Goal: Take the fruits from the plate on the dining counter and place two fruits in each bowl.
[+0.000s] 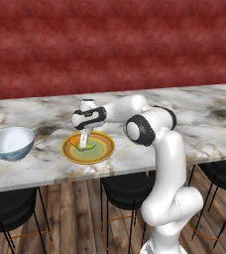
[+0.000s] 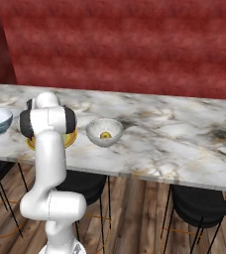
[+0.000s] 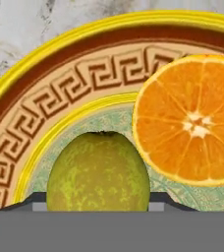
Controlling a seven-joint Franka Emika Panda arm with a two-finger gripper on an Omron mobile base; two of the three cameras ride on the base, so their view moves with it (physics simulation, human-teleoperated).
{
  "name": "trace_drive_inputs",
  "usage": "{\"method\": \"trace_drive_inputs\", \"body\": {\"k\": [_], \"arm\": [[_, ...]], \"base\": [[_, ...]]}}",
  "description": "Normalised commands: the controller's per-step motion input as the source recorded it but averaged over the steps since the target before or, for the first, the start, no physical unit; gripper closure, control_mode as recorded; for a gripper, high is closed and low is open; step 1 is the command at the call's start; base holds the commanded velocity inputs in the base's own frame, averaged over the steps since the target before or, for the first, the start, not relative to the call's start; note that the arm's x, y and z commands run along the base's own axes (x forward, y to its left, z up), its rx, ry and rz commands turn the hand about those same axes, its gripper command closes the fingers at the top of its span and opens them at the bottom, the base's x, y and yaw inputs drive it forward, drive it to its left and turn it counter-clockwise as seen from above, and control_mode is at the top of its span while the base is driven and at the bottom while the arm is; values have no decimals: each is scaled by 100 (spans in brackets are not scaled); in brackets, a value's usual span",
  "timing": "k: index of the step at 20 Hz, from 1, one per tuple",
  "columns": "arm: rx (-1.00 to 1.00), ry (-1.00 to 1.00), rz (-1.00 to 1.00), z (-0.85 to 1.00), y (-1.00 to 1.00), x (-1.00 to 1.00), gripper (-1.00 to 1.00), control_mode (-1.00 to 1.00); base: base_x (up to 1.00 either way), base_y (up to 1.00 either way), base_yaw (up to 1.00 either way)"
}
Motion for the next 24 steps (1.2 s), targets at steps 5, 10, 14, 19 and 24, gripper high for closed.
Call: {"method": "trace_drive_inputs", "body": {"k": [5, 10, 14, 19, 24], "arm": [[0, -18, -3, 68, -50, -78, 100, -100], [0, -12, -15, 89, -50, -70, 100, -100], [0, -8, -35, 55, -78, -59, 100, -100], [0, -1, -45, 55, -84, -27, 100, -100], [0, 0, -54, 39, -83, -5, 100, -100]], "base": [[0, 0, 0], [0, 0, 0], [0, 0, 0], [0, 0, 0], [0, 0, 0]]}}
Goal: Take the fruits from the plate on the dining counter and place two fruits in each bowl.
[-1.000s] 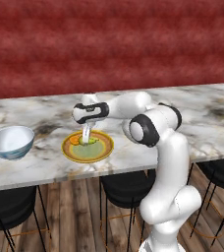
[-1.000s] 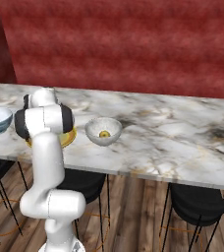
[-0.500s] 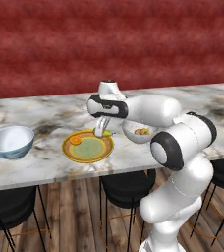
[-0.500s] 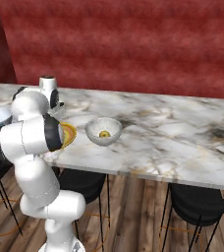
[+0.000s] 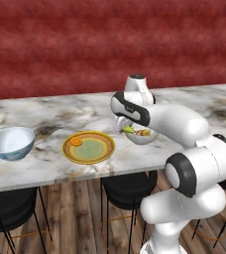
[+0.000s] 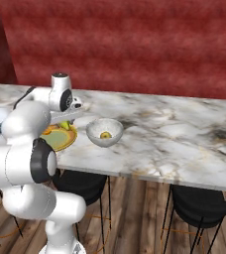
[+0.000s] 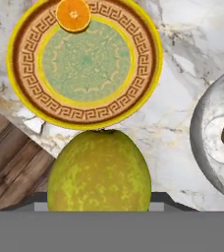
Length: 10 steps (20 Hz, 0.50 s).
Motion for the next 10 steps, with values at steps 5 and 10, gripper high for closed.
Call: {"method": "trace_drive_inputs", "body": {"k": [5, 10], "arm": [[0, 0, -58, 8, -85, -11, 100, -100], [4, 0, -43, 17, -21, -14, 100, -100]], "base": [[0, 0, 0], [0, 0, 0]]}}
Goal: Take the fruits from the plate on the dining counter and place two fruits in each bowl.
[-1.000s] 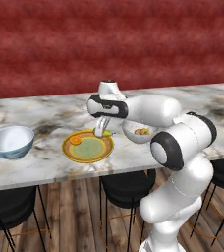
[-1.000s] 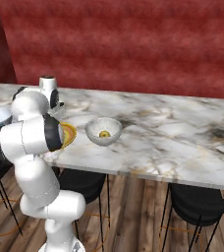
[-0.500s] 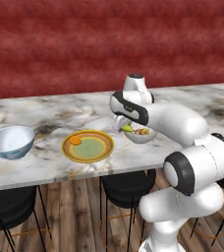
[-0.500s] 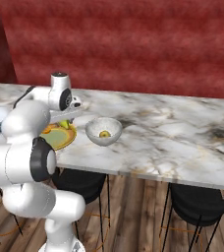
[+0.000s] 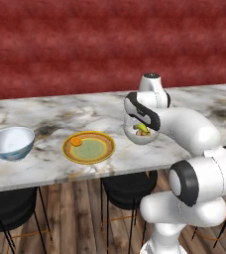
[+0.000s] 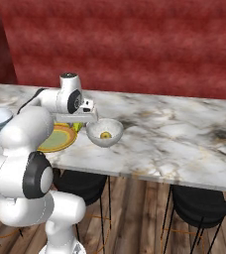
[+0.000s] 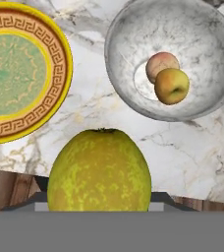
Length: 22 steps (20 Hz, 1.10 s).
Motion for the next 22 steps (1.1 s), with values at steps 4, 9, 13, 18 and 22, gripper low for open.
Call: {"method": "trace_drive_inputs", "body": {"k": [4, 9, 13, 18, 22], "arm": [[7, 4, -16, 20, -9, -11, 100, -100], [3, 0, 0, 0, -16, -4, 100, -100], [0, 0, 0, 0, -4, 0, 100, -100], [0, 0, 0, 0, 0, 0, 100, 100], [0, 0, 0, 0, 0, 0, 100, 100]], "base": [[0, 0, 0], [0, 0, 0], [0, 0, 0], [-15, 11, 0], [-31, 93, 0]]}}
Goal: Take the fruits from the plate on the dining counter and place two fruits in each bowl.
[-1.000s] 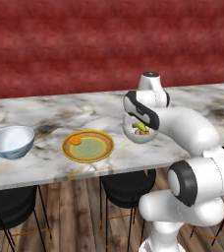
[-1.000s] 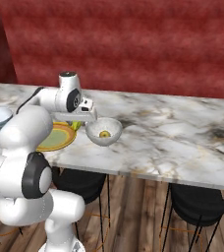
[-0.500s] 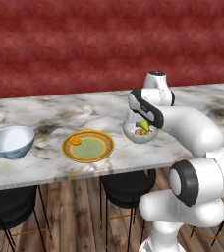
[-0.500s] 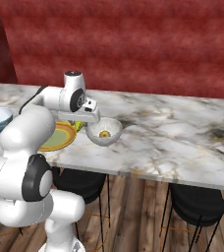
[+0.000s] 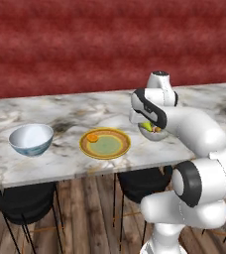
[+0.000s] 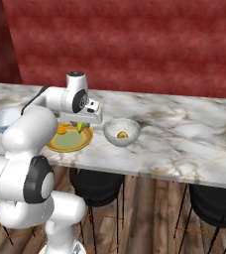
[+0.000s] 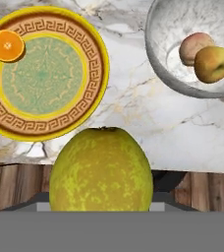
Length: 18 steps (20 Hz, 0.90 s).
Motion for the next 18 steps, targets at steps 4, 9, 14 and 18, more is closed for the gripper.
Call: {"method": "trace_drive_inputs", "body": {"k": [4, 9, 14, 18], "arm": [[0, 0, 0, 0, 0, 0, 100, 100], [0, 0, 0, 0, 0, 0, 100, 100], [0, 0, 0, 0, 0, 0, 100, 100], [0, 0, 0, 0, 0, 0, 100, 100]], "base": [[-10, 100, 0], [-4, 100, 0], [3, 61, 2], [39, 7, 0]]}}
